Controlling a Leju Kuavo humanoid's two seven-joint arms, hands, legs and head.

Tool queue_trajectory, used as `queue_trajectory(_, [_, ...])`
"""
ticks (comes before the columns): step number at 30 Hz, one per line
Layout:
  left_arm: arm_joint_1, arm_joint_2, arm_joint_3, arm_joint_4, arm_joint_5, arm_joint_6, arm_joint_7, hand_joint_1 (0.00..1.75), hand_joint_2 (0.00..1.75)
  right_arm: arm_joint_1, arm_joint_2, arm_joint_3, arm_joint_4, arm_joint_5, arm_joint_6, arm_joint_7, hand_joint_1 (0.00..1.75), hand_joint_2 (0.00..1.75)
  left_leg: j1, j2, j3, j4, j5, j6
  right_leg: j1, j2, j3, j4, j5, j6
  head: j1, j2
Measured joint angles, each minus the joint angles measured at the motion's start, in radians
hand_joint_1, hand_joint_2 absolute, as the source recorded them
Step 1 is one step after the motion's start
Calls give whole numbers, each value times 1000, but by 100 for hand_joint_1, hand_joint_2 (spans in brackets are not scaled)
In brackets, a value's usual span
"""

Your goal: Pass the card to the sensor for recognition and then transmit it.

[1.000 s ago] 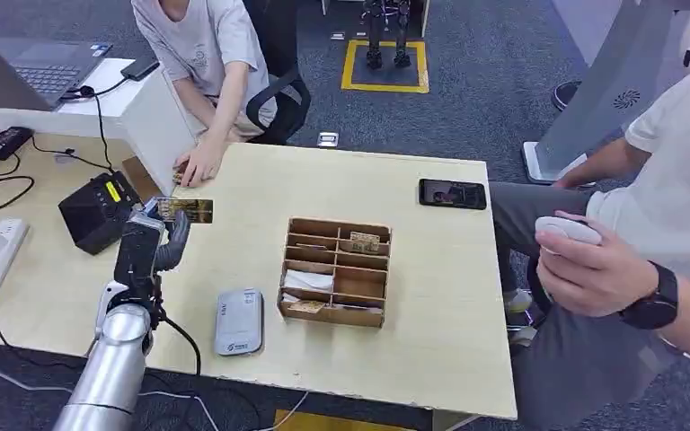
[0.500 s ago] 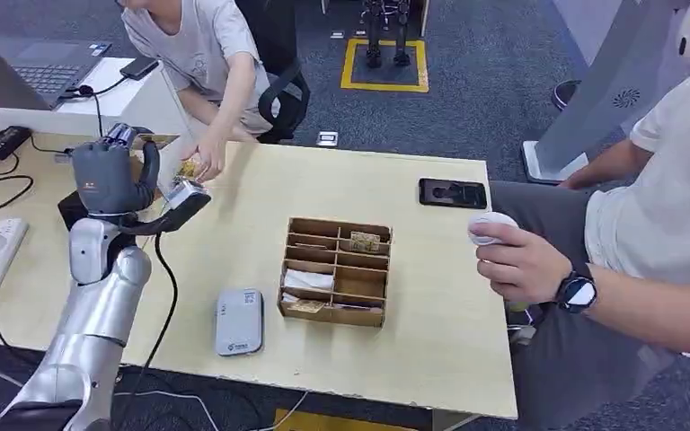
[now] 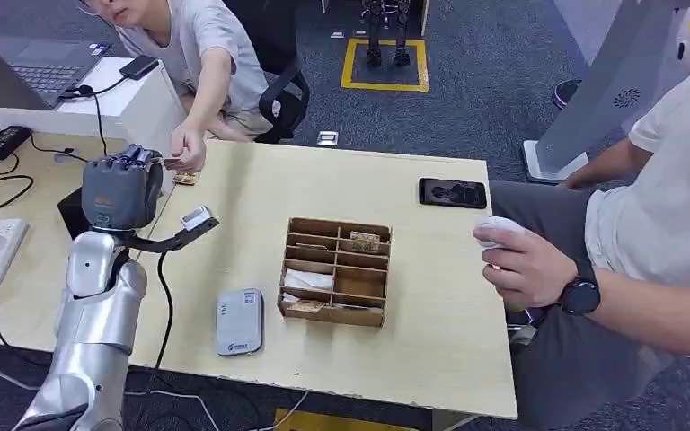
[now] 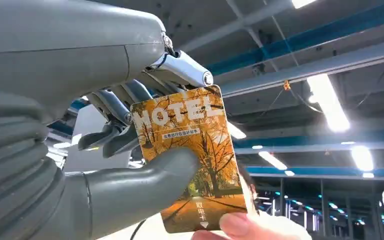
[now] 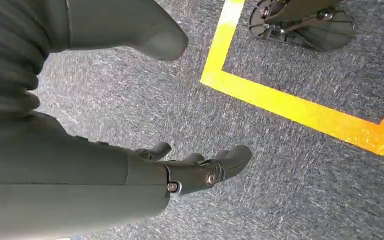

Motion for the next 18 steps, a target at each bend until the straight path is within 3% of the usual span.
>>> queue_trajectory(9, [13,-17,20,7,11,0,-10,175,175,0,0,0,0,2,2,-3,0,175,0,0,0,0,0,0,0,0,0,0,0,0,0,0])
queue_trajectory(10, [15,-20,23,9,14,0,-16,0,175,0,0,0,0,3,2,-5,0,175,0,0,0,0,0,0,0,0,0,0,0,0,0,0])
queue_trajectory(18, [-3,-45,70,59,115,1,-71,0,175,-1,0,-2,0,13,2,-19,0,175,0,0,0,0,0,0,0,0,-1,0,0,0,0,0])
